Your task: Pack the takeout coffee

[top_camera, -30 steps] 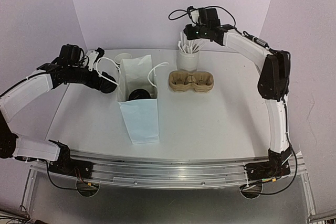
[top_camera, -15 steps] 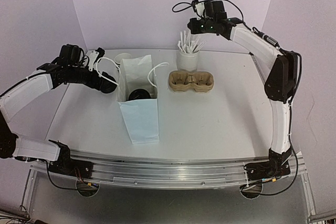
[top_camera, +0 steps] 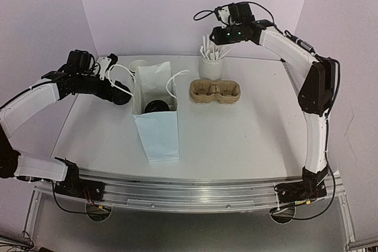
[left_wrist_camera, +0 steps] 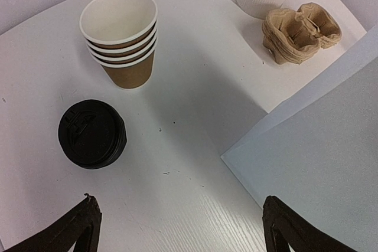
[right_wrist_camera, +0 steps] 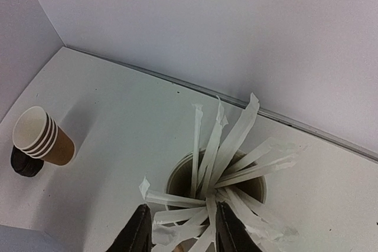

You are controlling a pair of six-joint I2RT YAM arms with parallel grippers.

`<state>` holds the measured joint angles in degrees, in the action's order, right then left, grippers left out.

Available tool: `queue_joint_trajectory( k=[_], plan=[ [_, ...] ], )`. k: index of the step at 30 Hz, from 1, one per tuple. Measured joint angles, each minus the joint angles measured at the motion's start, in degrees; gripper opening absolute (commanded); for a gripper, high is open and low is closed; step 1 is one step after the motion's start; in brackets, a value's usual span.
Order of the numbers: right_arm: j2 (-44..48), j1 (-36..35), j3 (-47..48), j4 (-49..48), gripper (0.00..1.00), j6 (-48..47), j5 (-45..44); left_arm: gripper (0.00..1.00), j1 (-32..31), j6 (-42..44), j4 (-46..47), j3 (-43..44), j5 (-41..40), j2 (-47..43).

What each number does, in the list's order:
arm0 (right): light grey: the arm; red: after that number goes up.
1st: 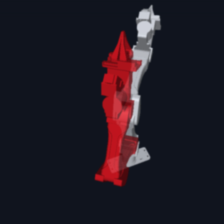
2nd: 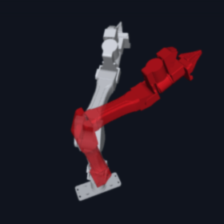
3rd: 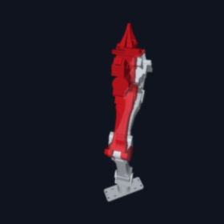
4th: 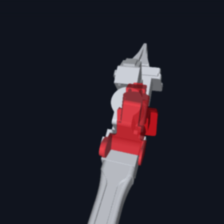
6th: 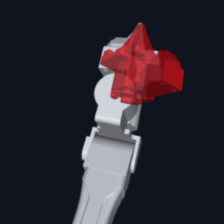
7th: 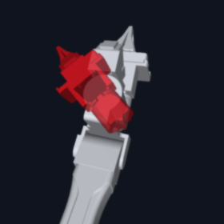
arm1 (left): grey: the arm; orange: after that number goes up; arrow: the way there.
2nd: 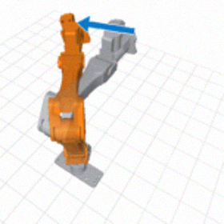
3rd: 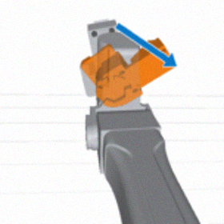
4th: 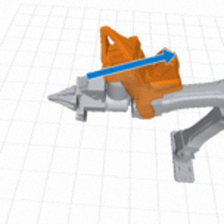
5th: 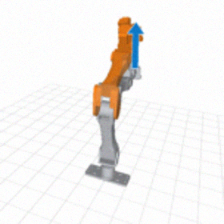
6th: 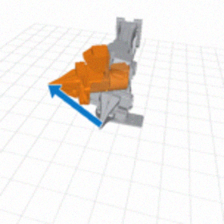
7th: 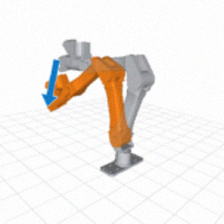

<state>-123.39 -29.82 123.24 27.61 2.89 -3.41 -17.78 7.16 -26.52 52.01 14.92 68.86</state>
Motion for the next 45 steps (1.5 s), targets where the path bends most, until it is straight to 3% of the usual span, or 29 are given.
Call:
queue_joint_trajectory(
  k=[4, 9, 13, 21, 33, 45],
  plan=[
    [1.60, 0.00, -0.17, 2.80, 0.60, 0.16, -1.05, 0.95, 0.00, -0.02, 0.00, 0.00, 0.05, 0.00],
    [7.93, 0.00, -2.59, 3.84, 0.69, 1.84, -2.90, 0.95, 0.00, -0.02, 0.00, 0.00, 0.18, 0.00],
    [14.19, 0.00, -6.98, 3.96, 0.70, 3.69, -4.42, 0.95, 0.00, -0.02, 0.00, 0.00, 0.39, 0.00],
    [17.39, 0.00, -17.18, 5.24, 0.61, 8.46, -5.64, 0.95, 0.00, -0.02, 0.00, 0.00, 0.45, 0.00],
    [14.65, 0.04, -16.79, 6.40, 0.46, 10.85, -7.46, 0.94, 0.00, -0.07, -0.02, 0.00, 0.52, -0.02],
    [9.93, 0.77, -12.43, 6.28, 0.10, 10.65, -7.99, 0.95, 0.00, -0.04, -0.02, 0.00, 0.49, -0.02]
  ],
)
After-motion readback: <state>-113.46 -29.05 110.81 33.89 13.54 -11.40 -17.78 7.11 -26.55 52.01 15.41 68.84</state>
